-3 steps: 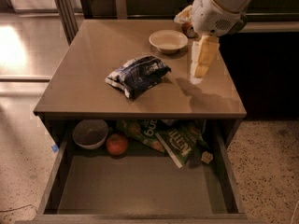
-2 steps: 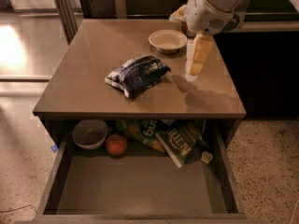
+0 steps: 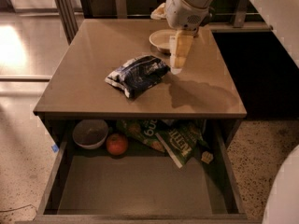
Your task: Place blue chip bag into top drawer
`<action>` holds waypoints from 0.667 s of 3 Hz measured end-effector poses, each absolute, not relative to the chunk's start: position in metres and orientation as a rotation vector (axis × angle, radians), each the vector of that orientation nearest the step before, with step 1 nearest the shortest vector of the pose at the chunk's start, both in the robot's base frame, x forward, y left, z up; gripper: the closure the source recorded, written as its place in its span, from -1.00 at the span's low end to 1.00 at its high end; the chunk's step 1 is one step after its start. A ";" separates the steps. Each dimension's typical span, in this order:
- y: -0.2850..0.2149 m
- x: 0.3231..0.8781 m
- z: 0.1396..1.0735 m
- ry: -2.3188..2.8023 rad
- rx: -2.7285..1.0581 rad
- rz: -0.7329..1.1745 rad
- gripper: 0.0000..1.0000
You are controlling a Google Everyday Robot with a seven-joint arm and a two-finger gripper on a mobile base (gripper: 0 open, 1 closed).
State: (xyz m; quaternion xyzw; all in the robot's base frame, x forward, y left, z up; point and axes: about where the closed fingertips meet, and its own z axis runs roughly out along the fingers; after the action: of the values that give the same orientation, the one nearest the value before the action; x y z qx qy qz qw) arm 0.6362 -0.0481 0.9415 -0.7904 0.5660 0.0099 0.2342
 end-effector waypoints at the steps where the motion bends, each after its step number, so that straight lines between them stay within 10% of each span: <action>1: -0.048 0.636 0.942 1.554 -2.170 0.027 -1.00; 2: -0.029 0.639 0.917 1.521 -2.210 0.109 -1.00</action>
Offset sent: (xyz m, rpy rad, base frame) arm 0.0042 0.0309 -0.0443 0.0334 0.0955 0.0892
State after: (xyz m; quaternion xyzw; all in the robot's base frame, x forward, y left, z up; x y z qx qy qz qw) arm 0.6387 -0.0294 0.9168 -0.8017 0.5518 0.0394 0.2264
